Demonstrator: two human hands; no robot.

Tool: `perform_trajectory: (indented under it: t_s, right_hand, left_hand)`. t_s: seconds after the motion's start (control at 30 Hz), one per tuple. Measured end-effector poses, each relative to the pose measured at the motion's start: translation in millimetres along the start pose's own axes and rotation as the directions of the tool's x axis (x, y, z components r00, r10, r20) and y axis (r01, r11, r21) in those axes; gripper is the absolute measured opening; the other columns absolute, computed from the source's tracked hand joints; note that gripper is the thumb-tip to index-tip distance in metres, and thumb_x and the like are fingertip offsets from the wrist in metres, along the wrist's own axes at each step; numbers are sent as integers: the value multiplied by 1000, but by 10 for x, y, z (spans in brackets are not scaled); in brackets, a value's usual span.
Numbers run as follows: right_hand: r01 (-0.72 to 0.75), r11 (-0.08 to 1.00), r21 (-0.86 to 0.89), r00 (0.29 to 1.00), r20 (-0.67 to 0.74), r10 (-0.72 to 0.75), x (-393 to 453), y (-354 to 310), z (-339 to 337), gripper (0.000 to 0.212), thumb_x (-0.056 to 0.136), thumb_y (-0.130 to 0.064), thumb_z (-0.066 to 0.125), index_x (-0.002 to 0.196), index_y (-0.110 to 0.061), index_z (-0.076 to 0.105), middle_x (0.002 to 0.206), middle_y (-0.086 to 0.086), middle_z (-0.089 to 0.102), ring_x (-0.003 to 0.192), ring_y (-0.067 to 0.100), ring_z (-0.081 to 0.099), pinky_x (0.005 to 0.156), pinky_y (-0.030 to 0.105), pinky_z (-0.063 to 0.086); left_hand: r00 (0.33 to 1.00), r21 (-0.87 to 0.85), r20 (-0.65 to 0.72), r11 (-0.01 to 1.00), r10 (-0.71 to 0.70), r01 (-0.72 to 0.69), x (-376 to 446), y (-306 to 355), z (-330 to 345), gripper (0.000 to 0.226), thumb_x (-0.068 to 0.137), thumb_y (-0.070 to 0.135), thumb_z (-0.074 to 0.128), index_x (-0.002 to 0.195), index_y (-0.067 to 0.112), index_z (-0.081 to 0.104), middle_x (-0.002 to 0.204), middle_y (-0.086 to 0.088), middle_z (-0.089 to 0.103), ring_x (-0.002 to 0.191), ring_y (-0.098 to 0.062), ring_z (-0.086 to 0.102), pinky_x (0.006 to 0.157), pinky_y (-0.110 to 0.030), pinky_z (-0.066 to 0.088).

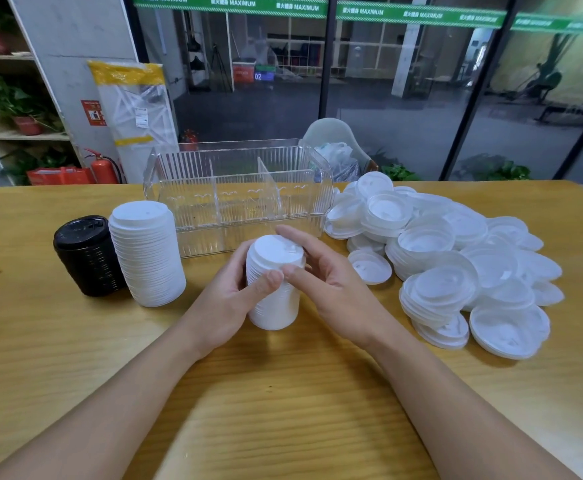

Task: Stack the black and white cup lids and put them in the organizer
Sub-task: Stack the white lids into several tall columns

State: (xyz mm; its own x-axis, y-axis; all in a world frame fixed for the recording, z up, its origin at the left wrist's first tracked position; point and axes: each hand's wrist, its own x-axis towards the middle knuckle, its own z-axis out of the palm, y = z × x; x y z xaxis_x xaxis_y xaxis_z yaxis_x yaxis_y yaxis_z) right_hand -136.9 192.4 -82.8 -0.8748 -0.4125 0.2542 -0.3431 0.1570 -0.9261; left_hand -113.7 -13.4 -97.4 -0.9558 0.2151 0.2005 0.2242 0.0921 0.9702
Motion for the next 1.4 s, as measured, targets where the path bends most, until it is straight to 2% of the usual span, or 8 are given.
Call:
perform_trajectory:
  t_s: [0.17,0.3,0.47,0.67,0.9,1.07,1.23,1.4]
  right_hand:
    - [-130,931,-342,980,-189,67,-87,105,-106,63,108,-60,53,164,-34,41,164,-18,47,150,0,41,127,38,35]
    - [-327,659,-677,919,-391,54,-77,291,-248,52,107,-44,60,150,-15,55,151,2,57,143,24,49,119,44,41]
    - [-355,500,-790,931,-349,109,-71,339,-257,34,103,-40,66,128,-18,61,121,1,67,117,25,62,100,43,50]
    - [-254,624,-739,948,-320,8,-63,276,-224,16,97,-19,76,103,-20,61,92,-8,66,89,18,63,86,38,49]
    - [-199,665,-720,945,-320,-64,-55,333,-217,37,100,-9,68,132,-26,65,93,-15,68,94,12,64,98,38,46]
    - [-210,955,-207,874,-479,89,-14,295,-311,33,105,-15,67,126,-41,66,95,-11,71,87,6,71,79,29,60]
    - [-289,955,71,839,-462,289,19,348,-357,40,100,-3,66,126,-32,72,107,3,72,87,18,79,87,44,66]
    - [-336,860,-384,885,-441,149,-17,378,-336,22,100,-32,73,122,-34,69,96,-13,72,78,7,72,84,33,60]
  left_hand:
    - [999,-11,-39,1000,-9,9,11,-5,1,54,99,44,68,150,31,56,142,8,71,132,-11,67,105,-29,51]
    - [999,-6,-37,1000,-10,10,4,9,8,53,98,45,68,148,32,57,139,11,72,129,-8,67,98,-21,54]
    - [999,-10,-30,1000,-17,16,5,20,5,54,96,46,68,148,33,57,139,11,71,128,-6,67,99,-21,52]
    - [999,-5,-35,1000,-19,19,-3,23,-4,55,96,48,69,148,32,57,140,11,72,130,-7,66,102,-25,50]
    - [999,-7,-49,1000,-24,23,-12,7,-27,58,95,49,71,149,32,57,142,9,71,132,-9,66,104,-29,48]
    - [999,-2,-44,1000,-21,21,-9,-2,-35,56,96,48,70,148,31,58,140,9,72,130,-9,67,99,-24,52]
    - [998,-14,-55,1000,-19,18,-6,12,-45,56,96,48,71,148,33,58,141,9,72,129,-8,67,99,-22,52]
    - [998,-12,-61,1000,-24,23,-8,7,-39,52,100,45,72,148,31,58,141,8,72,130,-9,67,102,-28,50]
